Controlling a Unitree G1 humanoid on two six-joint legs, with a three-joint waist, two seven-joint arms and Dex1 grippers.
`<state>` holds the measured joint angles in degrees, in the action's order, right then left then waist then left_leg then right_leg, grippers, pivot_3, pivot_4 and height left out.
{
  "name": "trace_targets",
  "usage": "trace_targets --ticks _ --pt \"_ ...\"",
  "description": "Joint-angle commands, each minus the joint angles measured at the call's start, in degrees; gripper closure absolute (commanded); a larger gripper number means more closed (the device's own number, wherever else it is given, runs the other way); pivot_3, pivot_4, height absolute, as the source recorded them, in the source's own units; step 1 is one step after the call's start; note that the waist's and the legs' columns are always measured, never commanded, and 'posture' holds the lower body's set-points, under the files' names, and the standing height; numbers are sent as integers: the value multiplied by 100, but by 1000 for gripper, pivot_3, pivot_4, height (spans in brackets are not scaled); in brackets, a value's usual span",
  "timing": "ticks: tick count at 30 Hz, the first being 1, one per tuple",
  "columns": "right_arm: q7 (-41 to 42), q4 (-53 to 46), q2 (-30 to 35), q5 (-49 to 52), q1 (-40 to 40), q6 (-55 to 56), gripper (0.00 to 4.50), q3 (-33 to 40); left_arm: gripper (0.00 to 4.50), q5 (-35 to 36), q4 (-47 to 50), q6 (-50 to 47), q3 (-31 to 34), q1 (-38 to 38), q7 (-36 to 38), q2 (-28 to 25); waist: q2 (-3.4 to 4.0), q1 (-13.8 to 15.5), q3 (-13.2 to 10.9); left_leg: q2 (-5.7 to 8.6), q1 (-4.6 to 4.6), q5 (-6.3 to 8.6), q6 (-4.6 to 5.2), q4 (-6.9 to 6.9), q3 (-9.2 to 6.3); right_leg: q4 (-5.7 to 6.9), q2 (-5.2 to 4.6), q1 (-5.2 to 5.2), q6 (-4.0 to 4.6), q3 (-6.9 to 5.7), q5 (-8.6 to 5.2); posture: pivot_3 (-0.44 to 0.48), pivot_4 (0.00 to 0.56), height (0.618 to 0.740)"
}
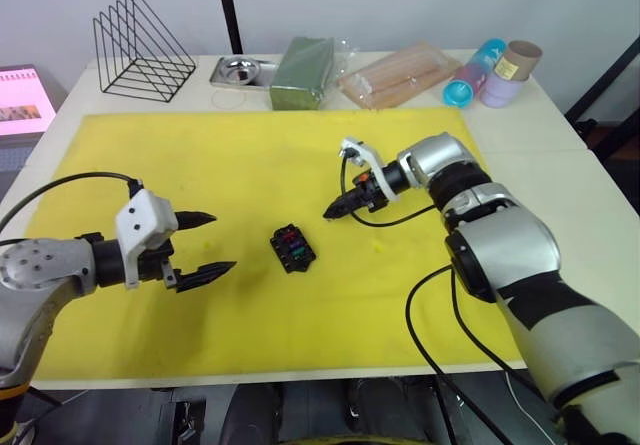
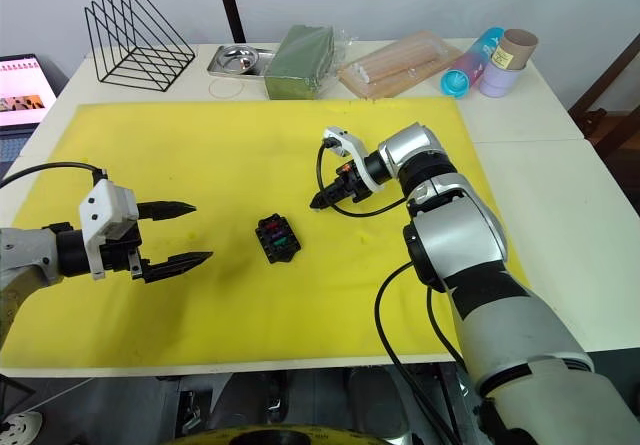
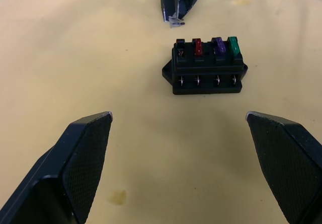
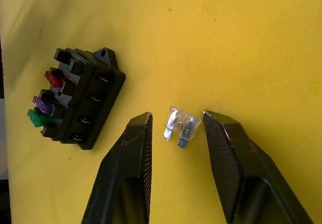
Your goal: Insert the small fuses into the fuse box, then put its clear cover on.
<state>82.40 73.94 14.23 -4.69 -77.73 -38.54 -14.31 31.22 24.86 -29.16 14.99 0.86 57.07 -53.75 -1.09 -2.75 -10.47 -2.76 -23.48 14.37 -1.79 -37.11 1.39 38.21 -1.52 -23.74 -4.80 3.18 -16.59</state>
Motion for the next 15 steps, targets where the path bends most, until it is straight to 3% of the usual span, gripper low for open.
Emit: trace_targets --ticks 1,14,15 --pt "24 -24 -35 -71 -135 15 3677 42 0 -23 86 119 75 82 -32 12 0 0 0 0 0 0 0 0 0 0 0 0 0 0 0 0 150 740" --pt "136 -27 -31 -189 -74 -6 3677 21 0 -49 76 154 68 88 -48 31 0 0 0 0 0 0 0 0 0 0 0 0 0 0 0 0 150 740" --pt "148 -28 -29 -194 -73 -14 4008 20 0 -52 69 158 63 95 -48 35 0 0 0 0 0 0 0 0 0 0 0 0 0 0 0 0 150 740"
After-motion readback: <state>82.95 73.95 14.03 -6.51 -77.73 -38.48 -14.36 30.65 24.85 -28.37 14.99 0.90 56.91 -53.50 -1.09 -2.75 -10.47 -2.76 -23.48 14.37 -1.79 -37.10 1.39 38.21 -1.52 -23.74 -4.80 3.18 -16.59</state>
